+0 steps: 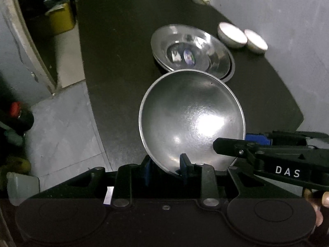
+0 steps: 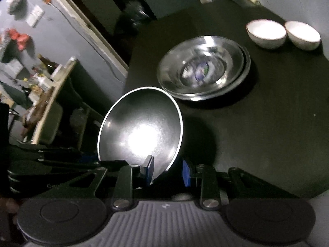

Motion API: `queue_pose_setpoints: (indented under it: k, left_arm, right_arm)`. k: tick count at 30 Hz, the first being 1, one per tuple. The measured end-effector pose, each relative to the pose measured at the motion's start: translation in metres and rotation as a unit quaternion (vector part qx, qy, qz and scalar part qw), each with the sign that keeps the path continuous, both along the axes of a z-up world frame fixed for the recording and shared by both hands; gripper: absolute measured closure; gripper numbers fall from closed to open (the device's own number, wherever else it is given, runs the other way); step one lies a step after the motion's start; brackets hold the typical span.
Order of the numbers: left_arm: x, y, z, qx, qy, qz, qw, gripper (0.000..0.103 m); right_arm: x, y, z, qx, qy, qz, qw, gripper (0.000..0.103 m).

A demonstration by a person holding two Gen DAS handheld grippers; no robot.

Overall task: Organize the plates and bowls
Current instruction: 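Carry the steel bowl with both grippers toward the stacked plates, then lower the steel bowl beside the plate stack and open both grippers, then move both grippers to the two red-rimmed white bowls by the wall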

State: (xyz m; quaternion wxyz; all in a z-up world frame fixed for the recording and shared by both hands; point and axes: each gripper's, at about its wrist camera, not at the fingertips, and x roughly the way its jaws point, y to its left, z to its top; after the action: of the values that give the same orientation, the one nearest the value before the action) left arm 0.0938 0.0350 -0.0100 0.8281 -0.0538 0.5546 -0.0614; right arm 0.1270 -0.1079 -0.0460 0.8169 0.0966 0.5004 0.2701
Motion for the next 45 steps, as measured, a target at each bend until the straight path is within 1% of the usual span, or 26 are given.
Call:
queue_pose_setpoints:
  k: [5,11,15,17,18,19,20,21,22,23,25,26,28,30,32,33,34,35,37,40,43,45]
  left_arm:
    - [0.014,0.005,-0.006,0.003,0.013,-0.027,0.9995,0.072]
    - [0.023,0.008,-0.009,-0.003,0.017,-0.048,0.9987,0.070]
    - [0.028,0.013,-0.011,-0.025,0.027,-0.053,0.9979,0.068]
    - [0.028,0.016,-0.012,-0.035,0.029,-0.054,0.9975,0.066]
    - [0.028,0.017,-0.012,-0.039,0.027,-0.055,0.9973,0.062]
    - [0.028,0.018,-0.011,-0.039,0.023,-0.056,0.9974,0.054]
    - [0.027,0.018,-0.010,-0.033,0.021,-0.057,0.9976,0.048]
    - [0.026,0.019,-0.009,-0.023,0.017,-0.058,0.9979,0.037]
    - [0.024,0.019,-0.007,-0.007,0.011,-0.058,0.9982,0.029]
    - [0.022,0.020,-0.005,0.005,0.004,-0.061,0.9981,0.026]
    - [0.017,0.024,0.000,0.017,-0.010,-0.065,0.9977,0.024]
    - [0.016,0.027,0.003,0.017,-0.015,-0.065,0.9976,0.023]
    - [0.014,0.033,0.010,0.014,-0.030,-0.062,0.9975,0.021]
    - [0.012,0.040,0.017,0.010,-0.047,-0.057,0.9972,0.021]
    - [0.010,0.049,0.025,0.001,-0.072,-0.051,0.9961,0.017]
    - [0.009,0.053,0.028,-0.003,-0.087,-0.048,0.9951,0.013]
    - [0.006,0.058,0.033,-0.010,-0.110,-0.046,0.9929,0.005]
    - [0.003,0.061,0.037,-0.015,-0.129,-0.050,0.9903,0.002]
    - [-0.002,0.064,0.045,-0.023,-0.168,-0.072,0.9828,0.001]
    - [-0.005,0.065,0.051,-0.025,-0.207,-0.102,0.9727,0.001]
    - [-0.004,0.065,0.054,-0.036,-0.238,-0.099,0.9655,0.001]
    - [-0.001,0.064,0.056,-0.051,-0.254,-0.085,0.9622,0.001]
  right_arm:
    - [0.009,0.011,-0.006,-0.033,0.015,-0.005,0.999,0.069]
    - [0.009,0.021,-0.001,-0.061,0.006,-0.006,0.998,0.069]
    - [0.008,0.024,0.004,-0.074,0.006,-0.005,0.997,0.068]
    - [0.007,0.024,0.007,-0.079,0.003,-0.006,0.997,0.067]
    - [0.007,0.025,0.009,-0.083,-0.001,-0.008,0.997,0.064]
    - [0.006,0.025,0.010,-0.086,-0.003,-0.009,0.996,0.057]
    - [0.005,0.024,0.012,-0.090,-0.005,-0.011,0.996,0.052]
    - [0.005,0.024,0.014,-0.094,-0.007,-0.015,0.995,0.046]
    - [0.004,0.023,0.016,-0.098,-0.009,-0.019,0.995,0.043]
    - [0.002,0.021,0.018,-0.101,-0.012,-0.024,0.994,0.041]
    - [-0.001,0.019,0.024,-0.108,-0.021,-0.035,0.993,0.032]
    - [-0.001,0.017,0.026,-0.111,-0.025,-0.041,0.993,0.030]
    - [-0.005,0.015,0.032,-0.119,-0.037,-0.054,0.991,0.020]
    - [-0.009,0.014,0.039,-0.128,-0.049,-0.066,0.988,0.016]
    - [-0.014,0.012,0.045,-0.136,-0.063,-0.080,0.985,0.010]
    - [-0.016,0.012,0.048,-0.140,-0.070,-0.088,0.984,0.005]
    - [-0.019,0.011,0.052,-0.145,-0.082,-0.100,0.981,0.003]
    - [-0.023,0.011,0.056,-0.148,-0.095,-0.112,0.978,0.003]
    - [-0.035,0.010,0.066,-0.154,-0.135,-0.144,0.968,0.000]
    - [-0.055,0.012,0.078,-0.155,-0.193,-0.185,0.951,0.000]
    - [-0.069,0.013,0.084,-0.174,-0.228,-0.196,0.938,0.000]
    - [-0.072,0.013,0.088,-0.184,-0.234,-0.204,0.933,0.000]
